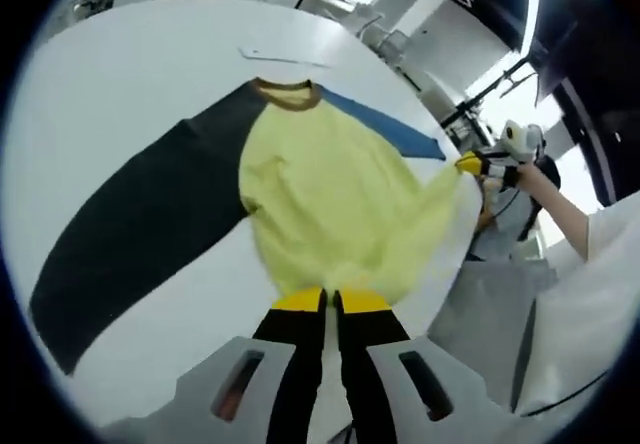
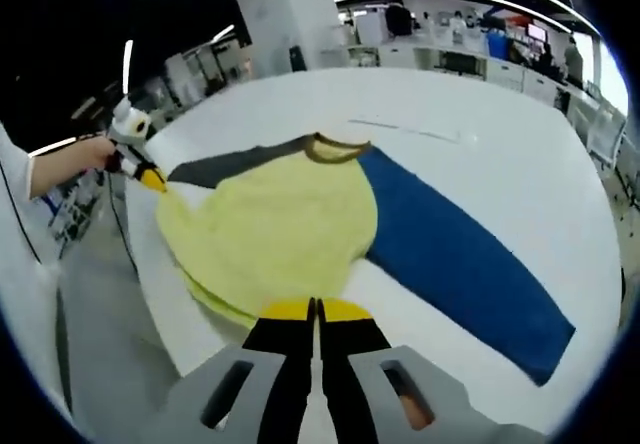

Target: Fold the garment on the visible template until the final outline fits inside the template.

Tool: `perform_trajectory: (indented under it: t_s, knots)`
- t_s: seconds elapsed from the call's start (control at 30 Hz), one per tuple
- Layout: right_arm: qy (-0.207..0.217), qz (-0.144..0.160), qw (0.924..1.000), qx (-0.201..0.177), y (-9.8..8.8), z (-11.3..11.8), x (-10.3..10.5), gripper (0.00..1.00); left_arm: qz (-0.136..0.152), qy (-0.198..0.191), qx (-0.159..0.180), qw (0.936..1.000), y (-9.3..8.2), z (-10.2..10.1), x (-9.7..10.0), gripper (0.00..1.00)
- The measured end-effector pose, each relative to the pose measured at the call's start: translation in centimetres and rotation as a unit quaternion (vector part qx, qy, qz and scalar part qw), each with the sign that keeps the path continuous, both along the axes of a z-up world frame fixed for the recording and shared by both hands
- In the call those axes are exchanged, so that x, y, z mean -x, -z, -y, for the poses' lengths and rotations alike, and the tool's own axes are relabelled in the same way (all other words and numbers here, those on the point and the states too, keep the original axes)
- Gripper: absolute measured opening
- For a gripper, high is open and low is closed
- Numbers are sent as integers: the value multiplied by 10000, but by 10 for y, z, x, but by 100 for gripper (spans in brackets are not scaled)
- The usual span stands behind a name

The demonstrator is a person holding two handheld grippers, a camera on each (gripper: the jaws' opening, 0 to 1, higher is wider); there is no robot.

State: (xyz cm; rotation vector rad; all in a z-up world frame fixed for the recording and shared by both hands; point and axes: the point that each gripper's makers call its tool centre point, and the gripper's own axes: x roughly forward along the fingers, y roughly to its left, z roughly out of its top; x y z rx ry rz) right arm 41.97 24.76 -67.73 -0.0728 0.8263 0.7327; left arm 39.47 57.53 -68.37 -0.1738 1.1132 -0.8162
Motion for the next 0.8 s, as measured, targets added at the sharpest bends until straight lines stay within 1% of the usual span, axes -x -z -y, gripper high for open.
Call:
perform_trajectory:
  t_s: [0.07, 0.17, 0.27, 0.4, 0.53, 0.6, 0.8]
  knots:
    - [-47, -115, 9999, -58, 5, -4, -4, 2, -64, 30, -24, 10000, 7, 1, -7, 0]
    - [-91, -200, 9998, -2, 10, -4, -11, 2, -162, 32, -67, 9998, 15, 1, -16, 0]
    - [-30, -352, 9993, -99, 16, -4, -20, 2, -239, 15, -78, 9997, 21, 2, -23, 0]
    - [-35, -443, 9990, -55, 22, -6, -26, 2, -338, 17, -114, 9994, 29, 1, -30, 0]
    - [44, -671, 9976, -135, 35, -7, -35, 2, -528, 48, -149, 9985, 42, -1, -36, 1]
    - [121, -812, 9966, -119, 42, -5, -37, 2, -532, 98, -184, 9984, 43, -1, -35, 1]
    - [243, -914, 9953, -228, 49, -5, -43, 2, -531, -17, -91, 9985, 45, -2, -47, 1]
